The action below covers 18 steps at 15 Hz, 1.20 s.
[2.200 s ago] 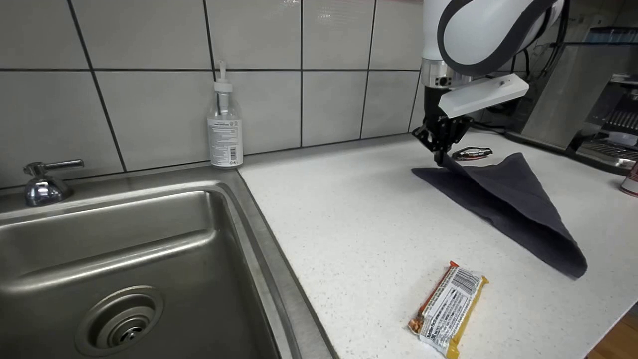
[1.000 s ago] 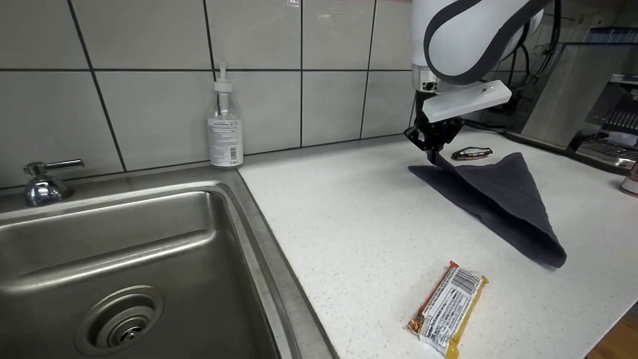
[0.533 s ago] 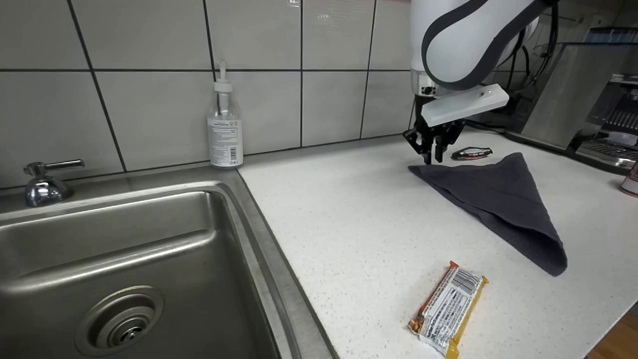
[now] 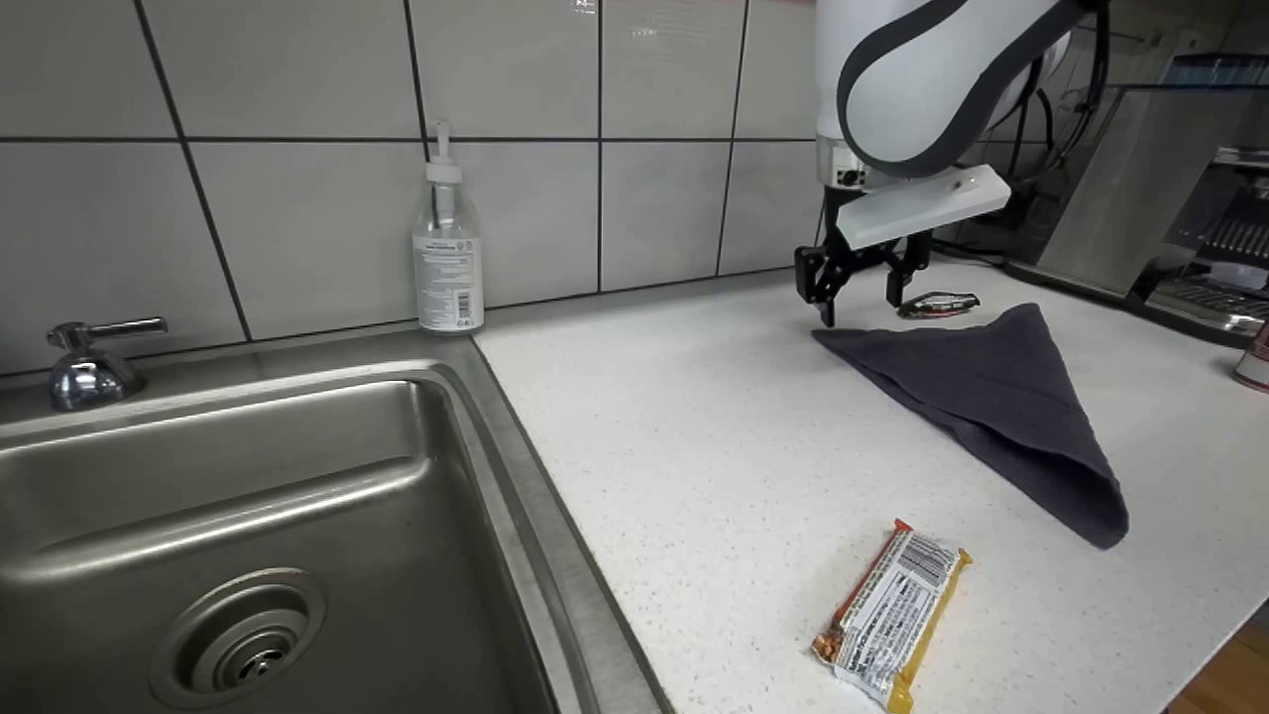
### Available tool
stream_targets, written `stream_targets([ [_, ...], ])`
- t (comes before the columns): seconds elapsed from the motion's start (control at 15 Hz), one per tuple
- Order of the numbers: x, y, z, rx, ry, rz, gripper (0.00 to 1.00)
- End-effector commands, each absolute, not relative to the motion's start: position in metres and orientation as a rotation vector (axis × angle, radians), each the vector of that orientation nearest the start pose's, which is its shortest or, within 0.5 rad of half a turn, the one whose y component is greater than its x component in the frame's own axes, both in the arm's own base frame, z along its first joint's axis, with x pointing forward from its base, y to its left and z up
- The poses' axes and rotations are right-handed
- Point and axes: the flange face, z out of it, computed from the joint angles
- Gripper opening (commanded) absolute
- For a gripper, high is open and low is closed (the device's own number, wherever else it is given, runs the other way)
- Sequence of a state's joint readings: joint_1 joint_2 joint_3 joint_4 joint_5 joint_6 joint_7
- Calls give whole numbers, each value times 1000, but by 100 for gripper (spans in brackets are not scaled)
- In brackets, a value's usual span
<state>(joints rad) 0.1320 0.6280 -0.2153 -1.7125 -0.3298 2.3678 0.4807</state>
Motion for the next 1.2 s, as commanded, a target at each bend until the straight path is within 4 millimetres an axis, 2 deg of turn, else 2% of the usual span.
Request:
stream_targets([
  [0.0,670,-50,257,-3435,518,-187,100],
  [0.47,636,-73,281,-3401,501,-145,100],
  [0.87,603,-115,300,-3367,607,-113,100],
  [1.13,589,-145,303,-3320,686,-77,100],
])
